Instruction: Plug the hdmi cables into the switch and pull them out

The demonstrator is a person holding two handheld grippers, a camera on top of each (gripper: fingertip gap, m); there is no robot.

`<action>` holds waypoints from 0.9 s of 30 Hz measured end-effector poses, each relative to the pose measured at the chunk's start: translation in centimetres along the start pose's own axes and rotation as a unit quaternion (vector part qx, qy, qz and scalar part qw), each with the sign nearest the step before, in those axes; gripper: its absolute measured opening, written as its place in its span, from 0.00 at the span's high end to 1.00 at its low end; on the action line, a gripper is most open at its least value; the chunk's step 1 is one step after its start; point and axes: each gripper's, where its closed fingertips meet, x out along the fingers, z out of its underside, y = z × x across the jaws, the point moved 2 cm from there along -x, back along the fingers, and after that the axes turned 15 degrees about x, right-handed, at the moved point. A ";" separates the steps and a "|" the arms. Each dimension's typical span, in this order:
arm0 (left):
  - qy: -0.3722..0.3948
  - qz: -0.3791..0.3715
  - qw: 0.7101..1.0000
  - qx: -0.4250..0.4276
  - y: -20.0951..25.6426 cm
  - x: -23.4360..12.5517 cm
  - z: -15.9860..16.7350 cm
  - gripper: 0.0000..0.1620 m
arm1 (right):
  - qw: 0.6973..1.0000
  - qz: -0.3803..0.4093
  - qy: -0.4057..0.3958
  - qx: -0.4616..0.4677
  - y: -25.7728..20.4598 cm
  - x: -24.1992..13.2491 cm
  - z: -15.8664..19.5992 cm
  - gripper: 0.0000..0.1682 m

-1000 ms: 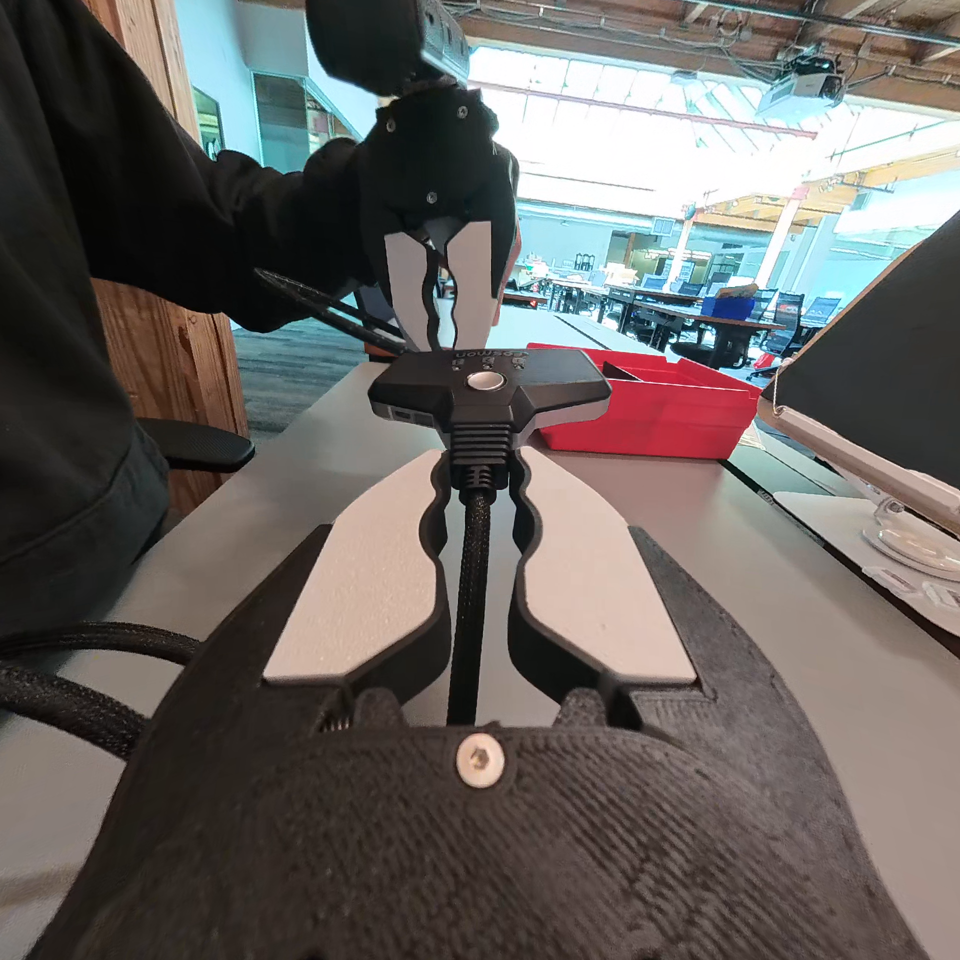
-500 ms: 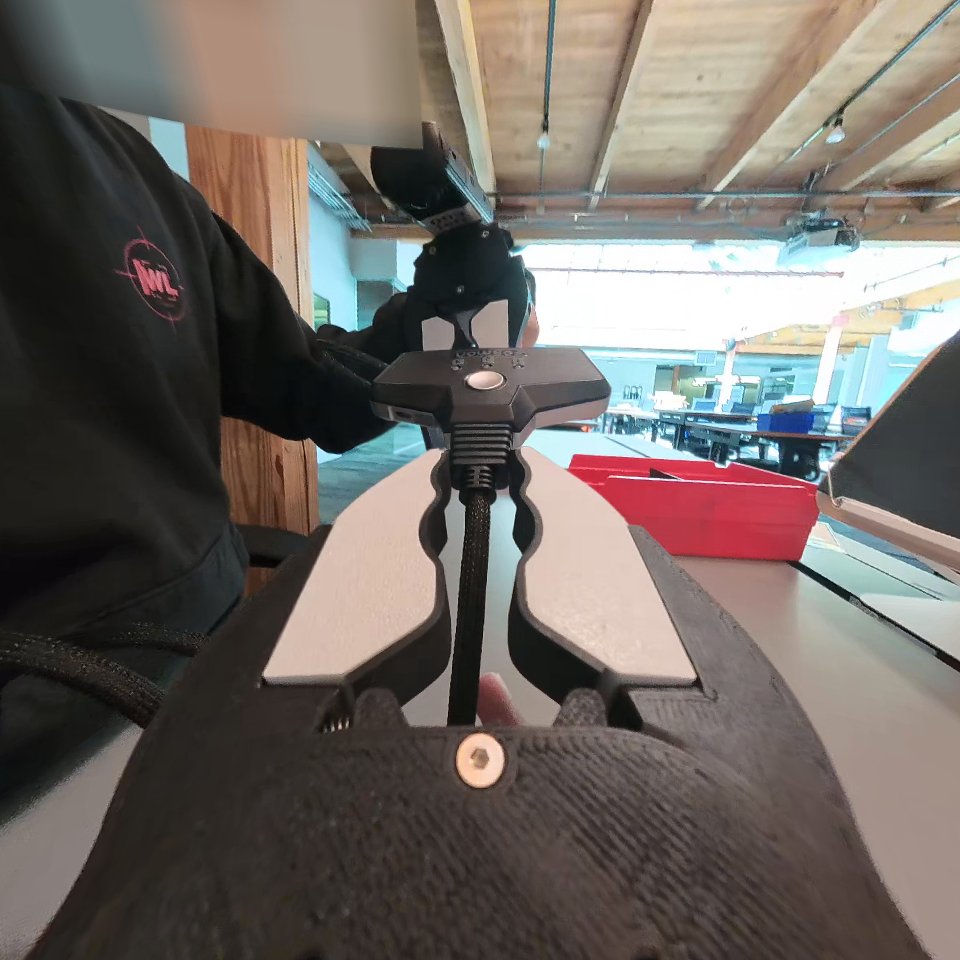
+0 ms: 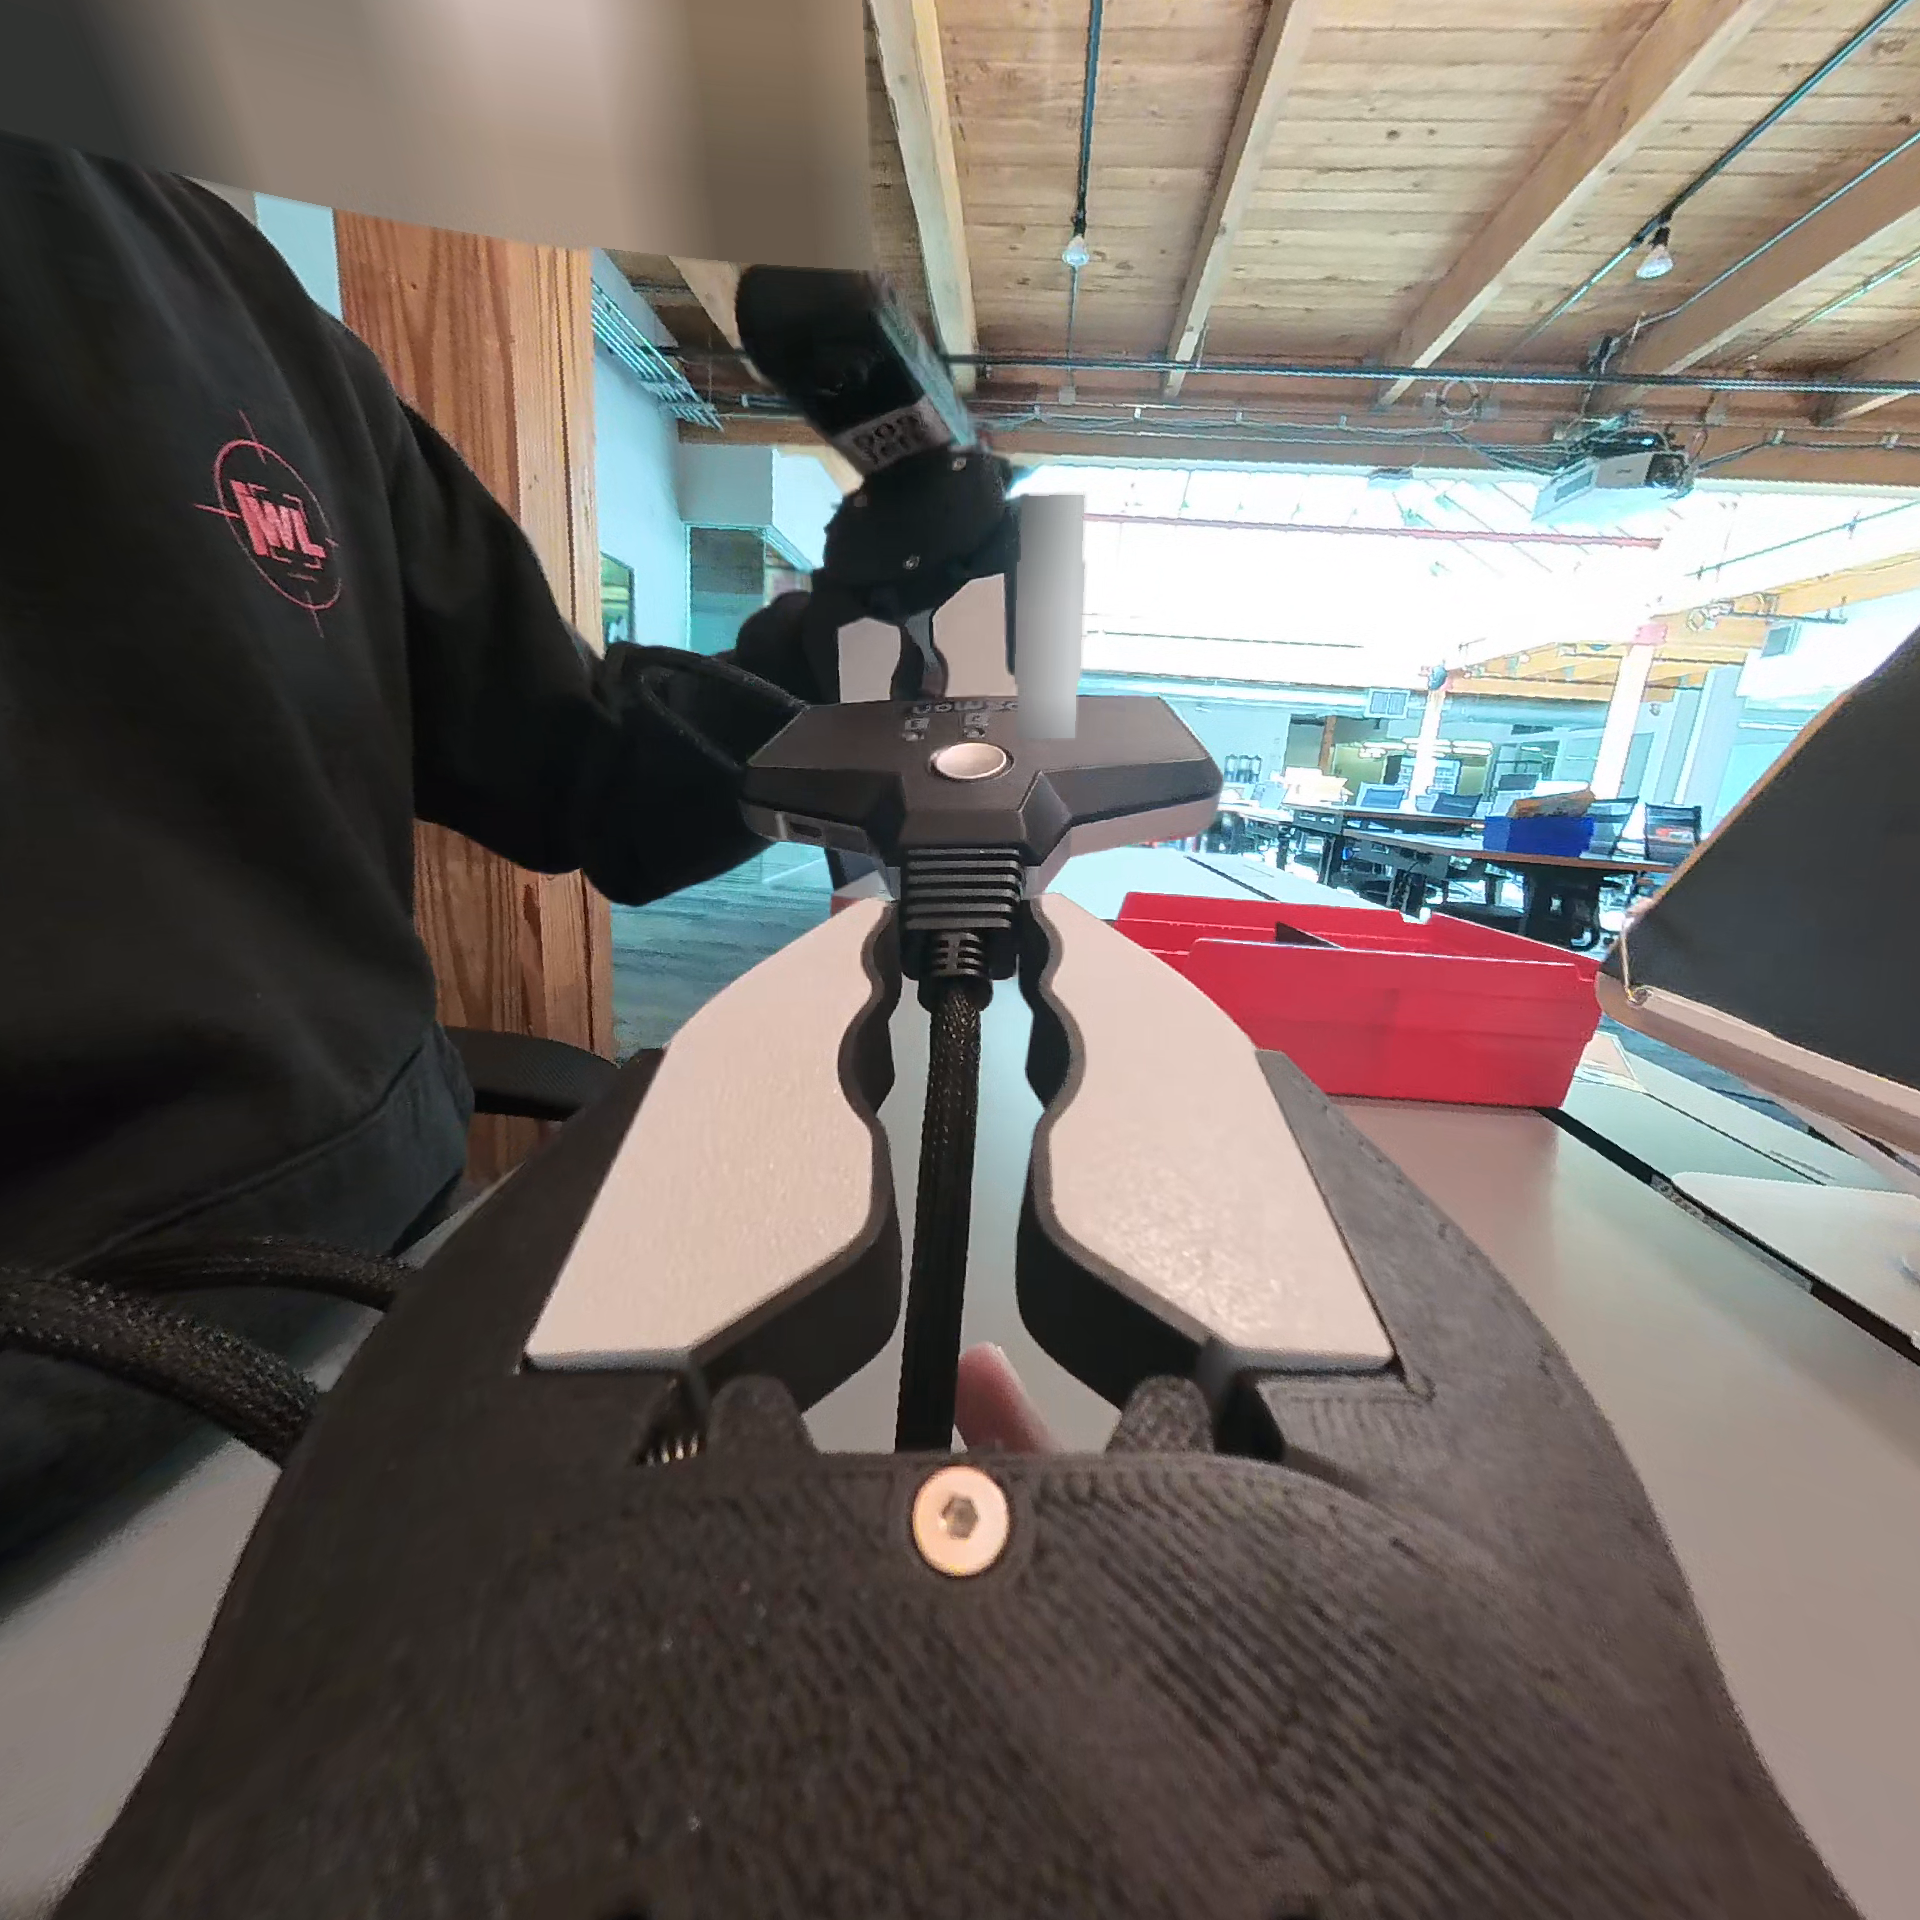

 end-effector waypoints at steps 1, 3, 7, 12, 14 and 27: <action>0.034 -0.015 0.999 0.014 0.1 0.2 -0.1 0.94 | 1.000 0.002 -0.002 -0.001 0.0 0.0 0.0 0.87; 0.113 -0.043 0.992 0.024 0.5 0.7 -0.6 0.94 | 1.000 0.005 -0.004 -0.003 0.1 0.0 0.1 0.87; 0.214 -0.150 0.965 0.020 0.0 0.7 -0.6 0.94 | 1.000 0.002 -0.005 -0.003 -0.1 0.0 0.1 0.87; 0.223 -0.222 0.949 0.005 -0.8 0.6 0.6 0.93 | 1.000 0.002 -0.012 -0.002 0.0 0.1 0.3 0.87; 0.177 -0.253 0.951 0.014 -1.3 1.0 1.6 0.94 | 1.000 0.005 -0.014 -0.005 0.0 0.1 0.3 0.87; -0.406 -0.612 0.640 0.223 -4.0 1.2 9.9 0.93 | 1.000 0.027 0.004 -0.015 0.4 -0.8 -0.4 0.87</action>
